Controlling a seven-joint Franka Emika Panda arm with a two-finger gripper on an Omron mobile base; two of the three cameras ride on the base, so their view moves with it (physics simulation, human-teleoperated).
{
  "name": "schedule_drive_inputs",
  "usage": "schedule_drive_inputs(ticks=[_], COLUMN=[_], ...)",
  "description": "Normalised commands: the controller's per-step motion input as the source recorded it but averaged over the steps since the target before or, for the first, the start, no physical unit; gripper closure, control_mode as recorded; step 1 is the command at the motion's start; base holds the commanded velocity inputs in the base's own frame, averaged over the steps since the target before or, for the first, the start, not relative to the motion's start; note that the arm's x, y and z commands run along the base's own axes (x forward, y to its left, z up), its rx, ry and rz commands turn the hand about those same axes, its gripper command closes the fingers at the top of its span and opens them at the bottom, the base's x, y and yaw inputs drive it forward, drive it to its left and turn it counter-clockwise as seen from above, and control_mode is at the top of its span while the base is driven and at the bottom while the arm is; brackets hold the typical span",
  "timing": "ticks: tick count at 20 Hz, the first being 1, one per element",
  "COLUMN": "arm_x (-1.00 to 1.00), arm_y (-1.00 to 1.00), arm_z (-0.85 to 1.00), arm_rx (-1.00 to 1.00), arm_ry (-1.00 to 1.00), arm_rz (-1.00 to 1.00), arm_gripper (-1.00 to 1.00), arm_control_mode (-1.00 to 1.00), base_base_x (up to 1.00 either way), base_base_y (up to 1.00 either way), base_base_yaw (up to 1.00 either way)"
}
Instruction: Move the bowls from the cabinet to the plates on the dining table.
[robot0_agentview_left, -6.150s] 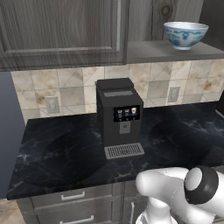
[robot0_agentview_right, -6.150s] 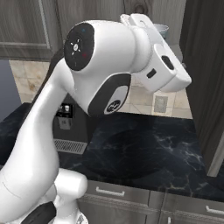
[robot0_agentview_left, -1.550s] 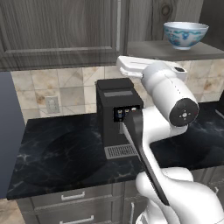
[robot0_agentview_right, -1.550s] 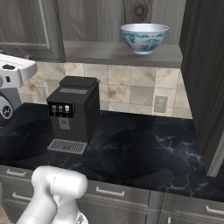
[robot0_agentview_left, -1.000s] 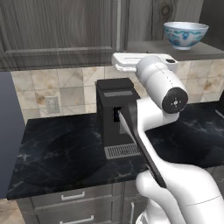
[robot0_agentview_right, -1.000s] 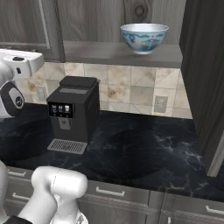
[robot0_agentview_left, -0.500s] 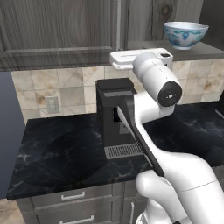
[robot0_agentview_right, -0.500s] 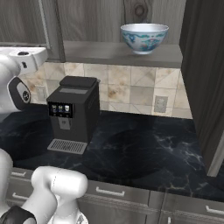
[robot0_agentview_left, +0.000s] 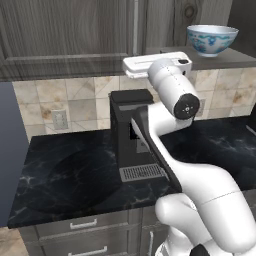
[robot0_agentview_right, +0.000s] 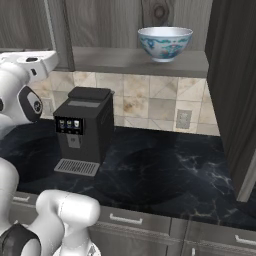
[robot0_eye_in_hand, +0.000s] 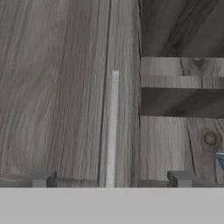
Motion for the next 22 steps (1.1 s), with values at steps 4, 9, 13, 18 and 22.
schedule_drive_inputs(ticks=[4,9,13,18,22], arm_x=[0.28,0.3,0.31,0.29,0.26], arm_y=[0.0,0.0,0.01,0.06,0.08], arm_z=[0.0,0.0,0.0,0.0,0.0], arm_rx=[0.0,0.0,0.0,0.0,0.0], arm_ry=[-0.03,-0.01,-0.01,-0.02,-0.03], arm_rz=[0.0,0.0,0.0,0.0,-0.01], arm_gripper=[-1.0,-1.0,-1.0,-1.0,-1.0], arm_control_mode=[-1.0,-1.0,-1.0,-1.0,-1.0], base_base_x=[0.0,0.0,0.0,0.0,0.0], base_base_y=[0.0,0.0,0.0,0.0,0.0], base_base_yaw=[0.0,0.0,0.0,0.0,0.0])
